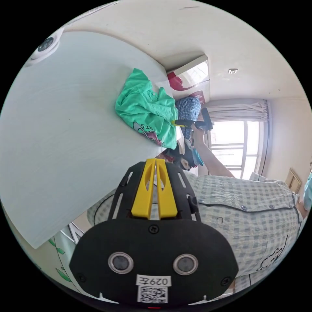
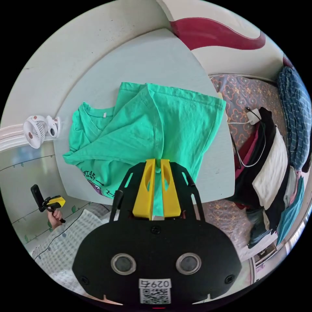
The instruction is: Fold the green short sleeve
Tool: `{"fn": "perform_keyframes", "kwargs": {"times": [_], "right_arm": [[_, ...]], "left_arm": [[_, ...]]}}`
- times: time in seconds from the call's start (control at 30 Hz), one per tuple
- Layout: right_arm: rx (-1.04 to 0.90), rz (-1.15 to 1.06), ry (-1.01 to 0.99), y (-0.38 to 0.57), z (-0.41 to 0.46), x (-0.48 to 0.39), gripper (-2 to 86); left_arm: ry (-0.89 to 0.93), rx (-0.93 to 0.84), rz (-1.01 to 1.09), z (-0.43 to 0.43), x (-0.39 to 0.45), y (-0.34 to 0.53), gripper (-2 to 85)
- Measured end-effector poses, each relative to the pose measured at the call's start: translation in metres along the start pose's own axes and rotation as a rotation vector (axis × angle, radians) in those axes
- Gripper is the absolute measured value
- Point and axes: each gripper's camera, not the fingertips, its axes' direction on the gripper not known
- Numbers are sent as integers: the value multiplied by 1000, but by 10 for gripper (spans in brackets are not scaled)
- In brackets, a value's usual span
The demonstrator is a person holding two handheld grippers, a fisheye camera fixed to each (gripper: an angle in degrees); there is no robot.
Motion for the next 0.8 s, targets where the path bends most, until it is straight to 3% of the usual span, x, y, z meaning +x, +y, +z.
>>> {"fn": "perform_keyframes", "kwargs": {"times": [0.27, 0.5, 0.53, 0.7, 0.8], "right_arm": [[150, -166, -83, 5, -16, -44, 2], [69, -173, 184, -5, 8, -71, -1], [81, -178, 160, -6, 6, -71, -2], [75, -439, -439, -16, 6, -94, -1], [-79, -667, -492, -21, 35, -147, 0]], "left_arm": [[-45, 34, -69, -16, -19, -8, -10], [-35, -1, -46, -13, -16, -31, -10], [-41, -3, -42, -13, -15, -33, -10], [-82, 2, -36, -14, -5, -54, -10], [-88, 24, -58, -16, -2, -67, -10]]}}
